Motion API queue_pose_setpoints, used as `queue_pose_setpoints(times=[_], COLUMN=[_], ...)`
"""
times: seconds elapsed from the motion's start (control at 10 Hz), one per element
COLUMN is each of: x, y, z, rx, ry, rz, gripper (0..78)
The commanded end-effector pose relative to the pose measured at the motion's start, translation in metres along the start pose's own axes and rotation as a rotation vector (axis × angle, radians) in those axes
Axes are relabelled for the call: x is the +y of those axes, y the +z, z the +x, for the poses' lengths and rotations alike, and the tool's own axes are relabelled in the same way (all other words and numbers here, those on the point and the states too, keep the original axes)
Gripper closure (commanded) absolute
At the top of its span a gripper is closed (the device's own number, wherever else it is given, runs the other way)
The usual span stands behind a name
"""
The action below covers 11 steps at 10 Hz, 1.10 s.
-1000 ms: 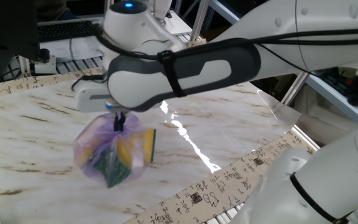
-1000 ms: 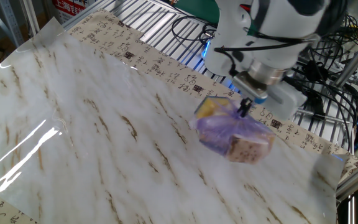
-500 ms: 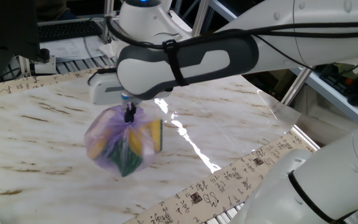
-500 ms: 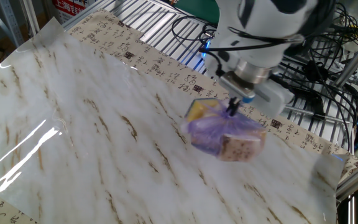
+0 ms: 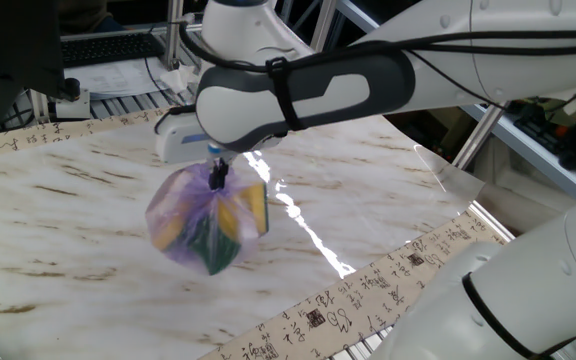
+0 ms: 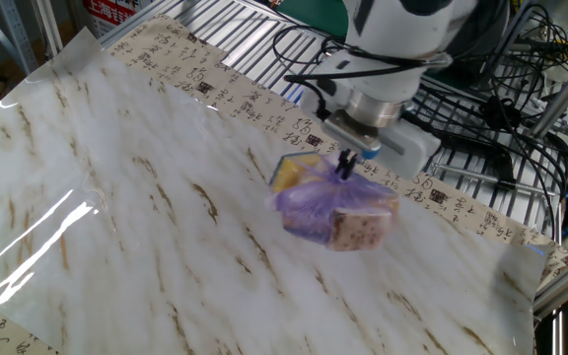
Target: Pick up a bag of things
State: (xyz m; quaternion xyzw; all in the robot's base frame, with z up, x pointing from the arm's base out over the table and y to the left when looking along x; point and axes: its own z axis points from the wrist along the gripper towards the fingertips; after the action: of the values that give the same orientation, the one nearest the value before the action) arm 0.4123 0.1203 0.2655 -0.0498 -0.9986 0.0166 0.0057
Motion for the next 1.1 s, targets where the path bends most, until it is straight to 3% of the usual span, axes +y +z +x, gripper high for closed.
queue_pose_setpoints(times=[0.1,0.5,1.1], x=[-0.017,-0.029,-0.034], y=[-0.011,-0.017,-0.010], z=[-0.015,-0.023,-0.027], rx=[0.002,-0.004,-0.017], ry=[-0.053,-0.088,-0.095], rz=[0.006,-0.007,-0.008], gripper=[76.4,76.4,76.4])
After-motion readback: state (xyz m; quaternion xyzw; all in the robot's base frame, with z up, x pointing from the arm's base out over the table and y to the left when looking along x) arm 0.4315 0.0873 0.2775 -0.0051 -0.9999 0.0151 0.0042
